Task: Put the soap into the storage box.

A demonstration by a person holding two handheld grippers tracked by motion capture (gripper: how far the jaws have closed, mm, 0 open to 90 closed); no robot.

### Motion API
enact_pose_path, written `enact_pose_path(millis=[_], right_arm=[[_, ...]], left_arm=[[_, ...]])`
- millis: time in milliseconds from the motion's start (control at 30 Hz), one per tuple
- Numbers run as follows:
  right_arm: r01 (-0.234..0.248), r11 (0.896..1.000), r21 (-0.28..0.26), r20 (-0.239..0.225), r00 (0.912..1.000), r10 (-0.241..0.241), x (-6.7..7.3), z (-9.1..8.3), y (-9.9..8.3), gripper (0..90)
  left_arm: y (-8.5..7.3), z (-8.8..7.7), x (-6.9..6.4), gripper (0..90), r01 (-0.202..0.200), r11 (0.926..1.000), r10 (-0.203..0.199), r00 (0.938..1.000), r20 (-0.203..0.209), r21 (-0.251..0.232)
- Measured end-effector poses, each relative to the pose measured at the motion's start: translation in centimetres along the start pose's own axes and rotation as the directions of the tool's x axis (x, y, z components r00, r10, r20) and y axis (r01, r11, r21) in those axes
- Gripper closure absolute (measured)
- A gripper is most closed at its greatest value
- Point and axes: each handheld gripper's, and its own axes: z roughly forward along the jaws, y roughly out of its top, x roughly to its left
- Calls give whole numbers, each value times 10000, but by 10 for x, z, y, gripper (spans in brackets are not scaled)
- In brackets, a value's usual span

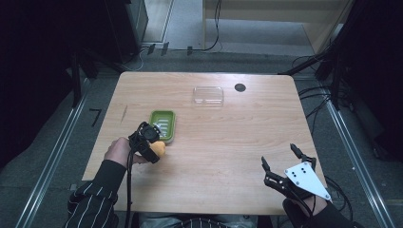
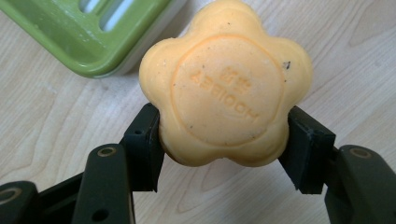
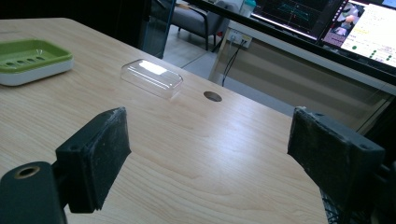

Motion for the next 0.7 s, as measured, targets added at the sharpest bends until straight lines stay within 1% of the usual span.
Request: enact_pose_path(millis=[33,100,200,367,400,467,500,700], right_arm=[[-2,10000,6,-4,10000,2,0,0,0,134],[17,10000,-13,-1,10000,-17,0,0,0,134],[2,10000,5,-4,10000,-2,0,0,0,134],[26,10000,-9,1,10000,-26,0,0,0,134],[26,10000,-12,-8,10000,-26,0,0,0,134],[37,10000,-11,-4,10000,-37,0,0,0,134],[30,10000,-12,-4,10000,-30,0,0,0,134],[38,10000,-3,-6,10000,-38,0,0,0,134]], left_arm=[[0,-1,1,396,-33,10000,33,10000,-21,-16],[1,-2,3,396,91,9999,-92,10000,-35,-123],[2,-4,6,396,88,9999,-89,10000,-42,-132],[4,-6,10,396,209,9994,-210,9998,-38,-268],[5,-7,11,396,172,9995,-173,9998,-49,-258],[6,-7,12,396,231,9992,-232,9997,-30,-324],[6,-8,13,396,184,9993,-185,9998,-42,-311],[11,-10,18,395,259,9987,-262,9996,-56,-430]])
